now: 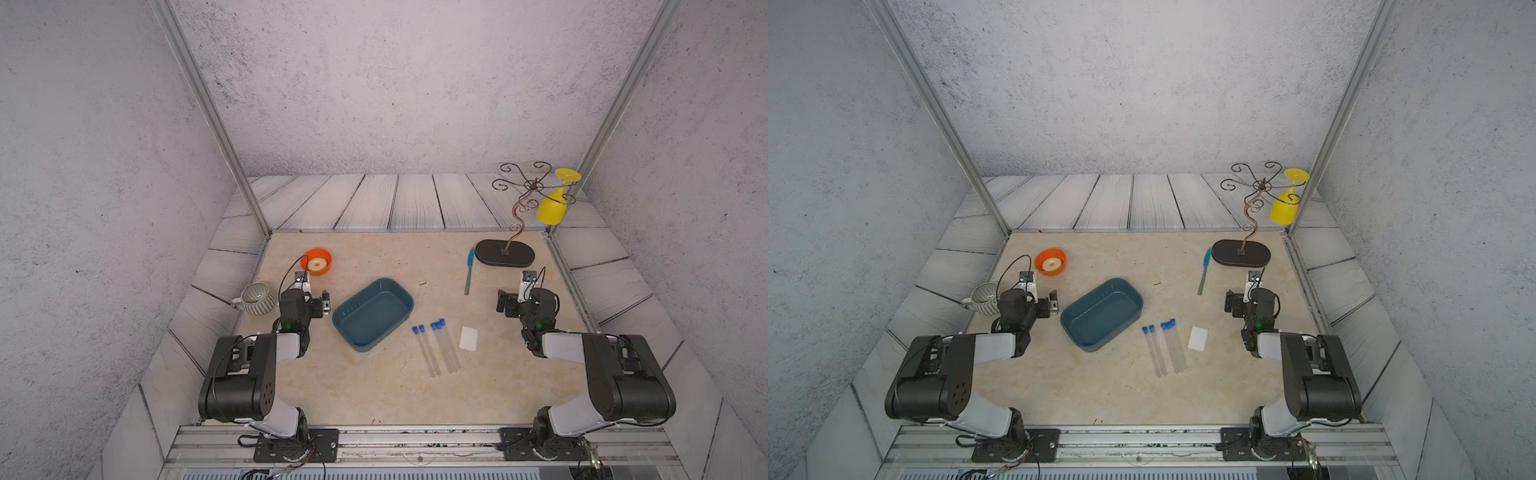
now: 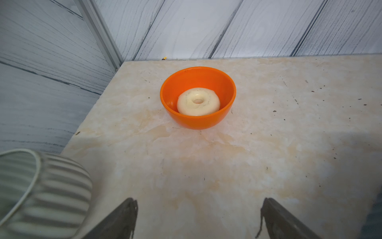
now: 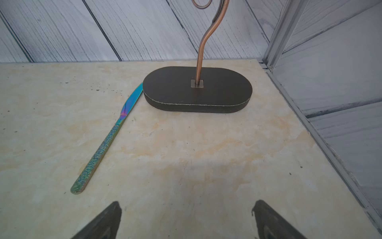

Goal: Wipe the exteriors of test tubes
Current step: Pick up the test tube at the center of the board.

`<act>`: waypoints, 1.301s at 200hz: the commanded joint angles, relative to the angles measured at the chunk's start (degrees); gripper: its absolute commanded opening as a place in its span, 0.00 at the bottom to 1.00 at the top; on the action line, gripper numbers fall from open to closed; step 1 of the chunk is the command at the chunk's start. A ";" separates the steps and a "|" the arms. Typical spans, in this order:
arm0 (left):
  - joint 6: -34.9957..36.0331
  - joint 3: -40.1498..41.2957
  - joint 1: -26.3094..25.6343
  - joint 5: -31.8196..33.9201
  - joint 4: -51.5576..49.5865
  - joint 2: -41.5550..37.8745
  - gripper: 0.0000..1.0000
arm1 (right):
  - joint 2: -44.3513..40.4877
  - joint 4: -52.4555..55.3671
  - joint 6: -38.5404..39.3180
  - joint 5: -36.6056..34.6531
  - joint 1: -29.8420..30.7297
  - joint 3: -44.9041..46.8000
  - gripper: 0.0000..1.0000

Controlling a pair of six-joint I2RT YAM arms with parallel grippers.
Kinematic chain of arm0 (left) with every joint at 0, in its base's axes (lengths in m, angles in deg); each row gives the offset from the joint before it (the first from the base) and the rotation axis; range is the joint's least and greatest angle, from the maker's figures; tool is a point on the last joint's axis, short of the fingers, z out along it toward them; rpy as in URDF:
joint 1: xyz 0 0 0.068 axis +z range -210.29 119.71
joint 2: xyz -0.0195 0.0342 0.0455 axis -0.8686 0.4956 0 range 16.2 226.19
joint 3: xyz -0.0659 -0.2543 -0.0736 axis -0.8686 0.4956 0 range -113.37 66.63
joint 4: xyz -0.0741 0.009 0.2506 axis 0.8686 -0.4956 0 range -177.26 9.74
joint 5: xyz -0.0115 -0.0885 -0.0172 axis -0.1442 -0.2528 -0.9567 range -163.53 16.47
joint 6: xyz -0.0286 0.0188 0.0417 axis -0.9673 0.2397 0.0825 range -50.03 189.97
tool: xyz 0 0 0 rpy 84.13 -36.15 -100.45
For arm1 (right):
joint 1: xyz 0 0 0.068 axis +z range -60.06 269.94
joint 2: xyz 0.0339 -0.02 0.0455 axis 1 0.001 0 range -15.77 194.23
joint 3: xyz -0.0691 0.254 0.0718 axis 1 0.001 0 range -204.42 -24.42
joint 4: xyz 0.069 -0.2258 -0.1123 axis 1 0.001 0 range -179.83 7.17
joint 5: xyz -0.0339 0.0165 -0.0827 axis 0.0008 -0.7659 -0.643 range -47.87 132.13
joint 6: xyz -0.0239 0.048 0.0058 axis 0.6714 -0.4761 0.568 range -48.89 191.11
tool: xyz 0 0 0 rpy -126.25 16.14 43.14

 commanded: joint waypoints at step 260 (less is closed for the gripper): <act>-11.50 -23.85 1.21 11.73 -46.41 -6.80 0.90 | -3.18 26.65 -6.86 -10.13 0.04 -14.55 0.99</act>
